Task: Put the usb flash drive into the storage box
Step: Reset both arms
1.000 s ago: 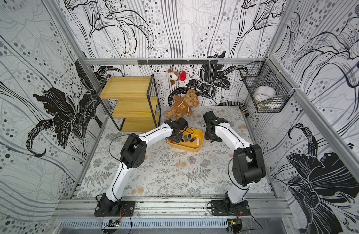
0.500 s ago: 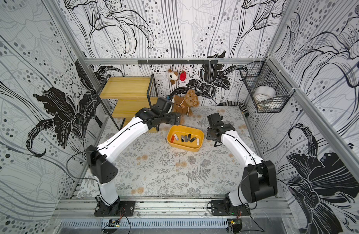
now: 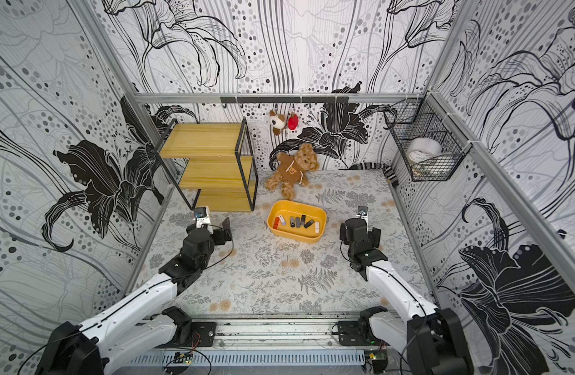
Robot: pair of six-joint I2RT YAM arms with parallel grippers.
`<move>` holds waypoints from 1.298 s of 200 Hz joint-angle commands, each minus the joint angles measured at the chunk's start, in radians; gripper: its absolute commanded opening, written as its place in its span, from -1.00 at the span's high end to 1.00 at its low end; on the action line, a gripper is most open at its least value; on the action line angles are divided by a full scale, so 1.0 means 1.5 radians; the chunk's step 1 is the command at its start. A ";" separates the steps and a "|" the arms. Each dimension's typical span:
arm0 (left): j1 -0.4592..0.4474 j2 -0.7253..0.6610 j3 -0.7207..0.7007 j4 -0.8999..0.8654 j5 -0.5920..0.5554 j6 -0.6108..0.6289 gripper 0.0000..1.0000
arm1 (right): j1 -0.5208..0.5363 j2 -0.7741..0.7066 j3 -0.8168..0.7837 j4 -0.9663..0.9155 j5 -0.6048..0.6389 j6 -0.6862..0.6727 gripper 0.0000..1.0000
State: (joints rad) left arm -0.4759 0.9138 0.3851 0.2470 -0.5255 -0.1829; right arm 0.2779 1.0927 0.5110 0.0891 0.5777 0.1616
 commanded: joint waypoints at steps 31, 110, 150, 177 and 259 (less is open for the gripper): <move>0.062 0.008 -0.102 0.351 -0.043 0.107 -0.95 | -0.002 -0.013 -0.103 0.254 0.060 -0.057 -0.91; 0.190 0.396 -0.202 0.857 0.098 0.112 -0.95 | -0.020 0.077 -0.189 0.509 -0.028 -0.124 -0.91; 0.198 0.374 -0.181 0.777 0.099 0.089 -0.95 | -0.052 0.189 -0.171 0.648 -0.051 -0.181 -0.91; 0.198 0.376 -0.168 0.757 0.074 0.080 -0.95 | -0.110 0.238 -0.161 0.643 -0.110 -0.124 -0.96; 0.201 0.380 -0.158 0.744 0.076 0.078 -0.95 | -0.136 0.282 -0.208 0.777 -0.235 -0.148 -0.91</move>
State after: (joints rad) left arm -0.1825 1.4841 0.1326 1.3460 -0.4046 -0.0551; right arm 0.1081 1.5497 0.0731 1.3437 0.3172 -0.0792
